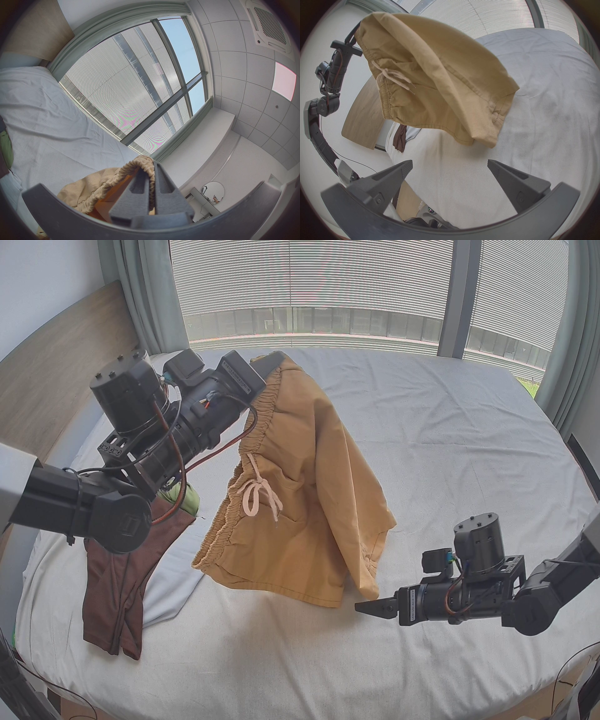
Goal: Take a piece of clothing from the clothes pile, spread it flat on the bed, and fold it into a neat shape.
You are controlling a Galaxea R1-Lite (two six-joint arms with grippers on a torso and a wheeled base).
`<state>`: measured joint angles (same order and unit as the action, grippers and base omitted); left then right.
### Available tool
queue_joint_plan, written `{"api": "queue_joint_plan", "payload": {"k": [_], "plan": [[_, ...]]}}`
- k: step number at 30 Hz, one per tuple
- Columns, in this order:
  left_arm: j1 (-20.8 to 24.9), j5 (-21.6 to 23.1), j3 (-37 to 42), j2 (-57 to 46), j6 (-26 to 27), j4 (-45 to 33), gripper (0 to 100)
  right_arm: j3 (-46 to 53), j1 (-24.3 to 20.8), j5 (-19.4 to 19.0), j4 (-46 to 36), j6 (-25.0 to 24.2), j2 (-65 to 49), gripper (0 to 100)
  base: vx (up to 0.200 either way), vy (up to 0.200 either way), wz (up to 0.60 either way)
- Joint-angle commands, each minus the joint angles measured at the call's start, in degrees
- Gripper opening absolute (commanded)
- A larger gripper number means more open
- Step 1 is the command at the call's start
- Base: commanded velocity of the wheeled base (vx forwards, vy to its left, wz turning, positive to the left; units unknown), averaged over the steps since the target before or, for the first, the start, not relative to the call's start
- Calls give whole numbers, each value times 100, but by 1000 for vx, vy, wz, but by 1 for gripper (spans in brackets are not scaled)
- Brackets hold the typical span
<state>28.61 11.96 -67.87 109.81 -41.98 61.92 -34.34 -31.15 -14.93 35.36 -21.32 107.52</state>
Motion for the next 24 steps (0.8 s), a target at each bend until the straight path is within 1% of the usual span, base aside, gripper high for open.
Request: {"api": "queue_joint_plan", "payload": {"k": [1,15,24], "plan": [[-5,-9,-16,40,-3,5,0,-301,-128,-1,6,-12,568,100,0,0,0],[4,-27,-25,49,-3,5,0,-1250,-190,-1,-3,-39,1693,100,0,0,0],[4,-36,-16,31,-3,13,0,-1804,-260,-1,-3,-311,2185,100,0,0,0]]}}
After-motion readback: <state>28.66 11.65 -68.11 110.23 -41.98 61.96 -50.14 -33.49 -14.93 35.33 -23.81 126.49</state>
